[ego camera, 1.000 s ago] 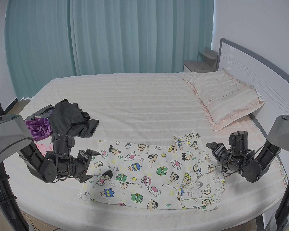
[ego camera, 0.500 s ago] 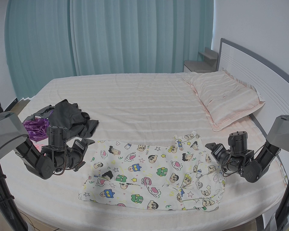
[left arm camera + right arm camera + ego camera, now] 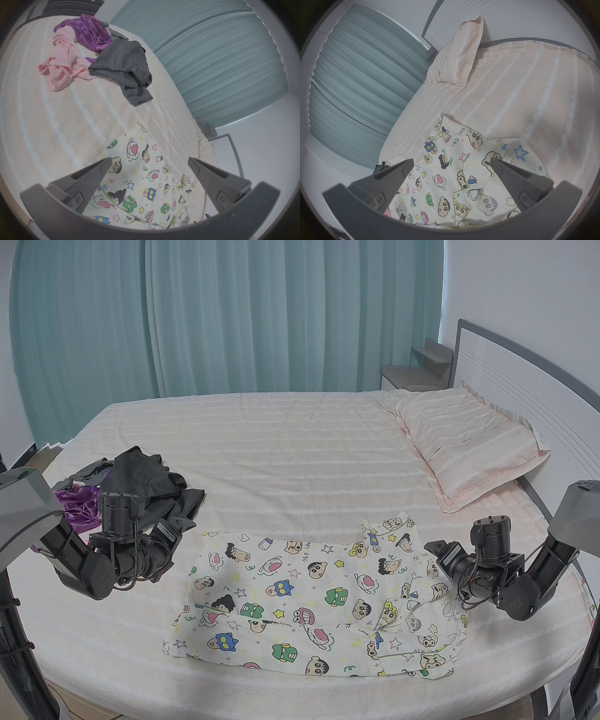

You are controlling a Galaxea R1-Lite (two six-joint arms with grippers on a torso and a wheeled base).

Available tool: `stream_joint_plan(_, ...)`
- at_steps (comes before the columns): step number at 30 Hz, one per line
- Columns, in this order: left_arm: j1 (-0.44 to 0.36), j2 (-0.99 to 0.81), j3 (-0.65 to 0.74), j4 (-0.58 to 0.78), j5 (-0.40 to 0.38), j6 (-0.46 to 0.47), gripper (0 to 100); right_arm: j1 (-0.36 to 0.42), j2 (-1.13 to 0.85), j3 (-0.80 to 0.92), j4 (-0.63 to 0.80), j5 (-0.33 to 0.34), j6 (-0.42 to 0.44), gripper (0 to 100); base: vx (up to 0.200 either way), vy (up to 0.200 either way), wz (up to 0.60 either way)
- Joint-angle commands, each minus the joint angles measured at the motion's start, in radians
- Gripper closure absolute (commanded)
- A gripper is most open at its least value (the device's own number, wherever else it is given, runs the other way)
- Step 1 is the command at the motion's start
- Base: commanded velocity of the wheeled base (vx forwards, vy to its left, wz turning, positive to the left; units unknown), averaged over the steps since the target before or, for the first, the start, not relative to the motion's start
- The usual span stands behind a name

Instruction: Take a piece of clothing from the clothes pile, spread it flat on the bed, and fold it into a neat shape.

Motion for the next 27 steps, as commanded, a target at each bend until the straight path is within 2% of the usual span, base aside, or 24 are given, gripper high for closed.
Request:
stream_joint_plan(1, 0.009, 0.089, -0.059, 0.003, 0.007, 0.048, 0, 0.000, 0.024, -0.005, -0.001, 0.000, -0.002, 0, 0.000, 0.000, 0.00)
stream_joint_plan(6, 0.016, 0.101, -0.131, 0.091, -0.002, 0.043, 0, 0.000, 0.029, -0.008, -0.001, 0.000, -0.002, 0, 0.000, 0.000, 0.00)
stream_joint_plan(12, 0.015, 0.180, -0.206, 0.101, 0.006, 0.051, 0, 0.010, 0.032, -0.008, -0.001, 0.000, -0.004, 0, 0.200, 0.000, 0.00)
stream_joint_plan(15, 0.019, 0.187, -0.240, 0.105, 0.003, 0.059, 0, 0.010, 0.032, -0.008, -0.001, 0.000, -0.005, 0, 0.000, 0.000, 0.00)
stream_joint_plan(19, 0.030, 0.221, -0.274, 0.106, -0.002, 0.114, 0, 0.010, 0.035, -0.008, -0.001, 0.000, -0.010, 0, 0.000, 0.000, 0.00)
stream_joint_plan(20, 0.032, 0.249, -0.286, 0.106, -0.002, 0.174, 0, 0.010, 0.035, -0.008, -0.001, 0.000, -0.010, 0, 0.000, 0.000, 0.00)
stream_joint_plan(21, 0.032, 0.249, -0.286, 0.106, -0.002, 0.174, 0, 0.010, 0.035, -0.008, -0.001, 0.000, -0.010, 0, 0.000, 0.000, 0.00)
stream_joint_plan(23, 0.030, 0.279, -0.304, 0.106, 0.000, 0.246, 0, 0.011, 0.043, -0.008, -0.001, 0.000, -0.010, 0, 0.000, 0.000, 0.00)
stream_joint_plan(27, 0.030, 0.322, -0.405, 0.163, 0.001, 0.267, 0, 0.011, 0.055, -0.008, -0.002, 0.000, -0.018, 0, 0.000, 0.000, 0.00)
